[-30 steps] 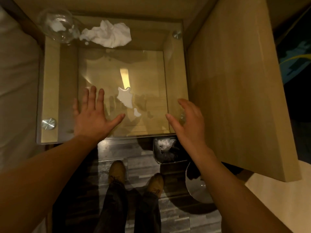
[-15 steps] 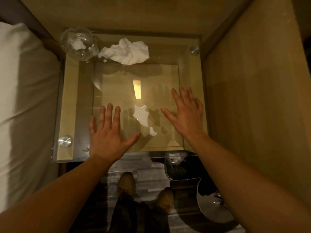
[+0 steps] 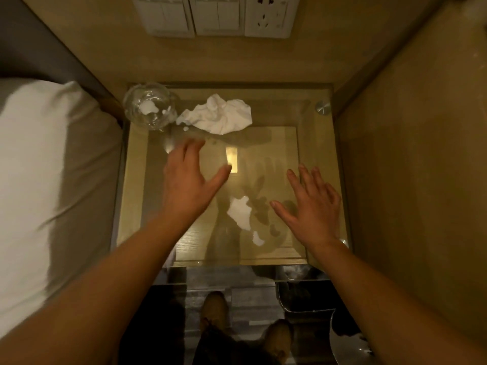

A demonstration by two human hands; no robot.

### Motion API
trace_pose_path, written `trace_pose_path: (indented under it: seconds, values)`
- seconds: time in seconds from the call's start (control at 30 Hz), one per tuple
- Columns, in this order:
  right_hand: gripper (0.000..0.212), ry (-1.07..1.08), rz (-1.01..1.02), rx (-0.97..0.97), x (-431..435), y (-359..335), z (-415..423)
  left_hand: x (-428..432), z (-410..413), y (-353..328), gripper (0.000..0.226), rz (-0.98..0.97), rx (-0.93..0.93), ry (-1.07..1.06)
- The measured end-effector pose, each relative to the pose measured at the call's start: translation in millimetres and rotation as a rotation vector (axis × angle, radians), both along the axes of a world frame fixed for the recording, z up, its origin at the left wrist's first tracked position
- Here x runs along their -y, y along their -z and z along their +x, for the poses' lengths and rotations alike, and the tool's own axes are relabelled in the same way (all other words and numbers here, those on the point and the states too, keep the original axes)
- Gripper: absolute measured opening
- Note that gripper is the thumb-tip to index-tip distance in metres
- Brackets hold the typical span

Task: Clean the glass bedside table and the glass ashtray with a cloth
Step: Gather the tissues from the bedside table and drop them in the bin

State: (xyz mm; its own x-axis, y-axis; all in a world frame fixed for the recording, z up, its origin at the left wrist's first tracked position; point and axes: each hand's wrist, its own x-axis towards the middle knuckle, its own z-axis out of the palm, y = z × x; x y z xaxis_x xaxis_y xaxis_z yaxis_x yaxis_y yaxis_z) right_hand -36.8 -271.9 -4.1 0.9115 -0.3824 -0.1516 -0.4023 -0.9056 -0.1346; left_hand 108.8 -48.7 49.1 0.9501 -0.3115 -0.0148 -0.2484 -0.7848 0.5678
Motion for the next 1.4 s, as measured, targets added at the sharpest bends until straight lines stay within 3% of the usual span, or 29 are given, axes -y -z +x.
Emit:
trace_pose_path:
  seconds: [0.13, 0.37, 0.43, 0.63, 0.83, 1.07, 1.4]
  values:
    - [0.079, 0.001, 0.004, -0.008, 0.4, 0.7, 0.6, 38.7, 65.6, 4.3, 0.076, 0.001, 0.003, 0.078]
    - [0.079, -0.004, -0.002, 0.003, 1.2, 2.5, -0.4, 59.5, 104.8, 24.2, 0.057, 0.371, -0.011, 0.264]
    - [0.079, -0.002, -0.002, 0.009, 1.3, 3.1, -0.5, 58.4, 105.4, 27.1, 0.047, 0.390, 0.042, 0.270]
    - [0.079, -0.001, -0.002, 0.010, 0.9, 3.8, -0.8, 53.8, 106.8, 28.0, 0.020, 0.238, 0.097, 0.254]
    - [0.079, 0.007, 0.012, 0.023, 0.3, 3.5, -0.7, 41.1, 82.3, 11.6, 0.015, 0.031, 0.067, 0.214]
    - [0.076, 0.010, 0.118, 0.052, 2.8, 0.1, -2.5, 9.8, -14.3, -31.5, 0.008, -0.203, 0.029, 0.080]
    - [0.071, 0.014, 0.226, 0.125, 12.1, -36.5, -54.8, 10.7, -165.0, -53.1, 0.008, -0.280, -0.190, 0.114]
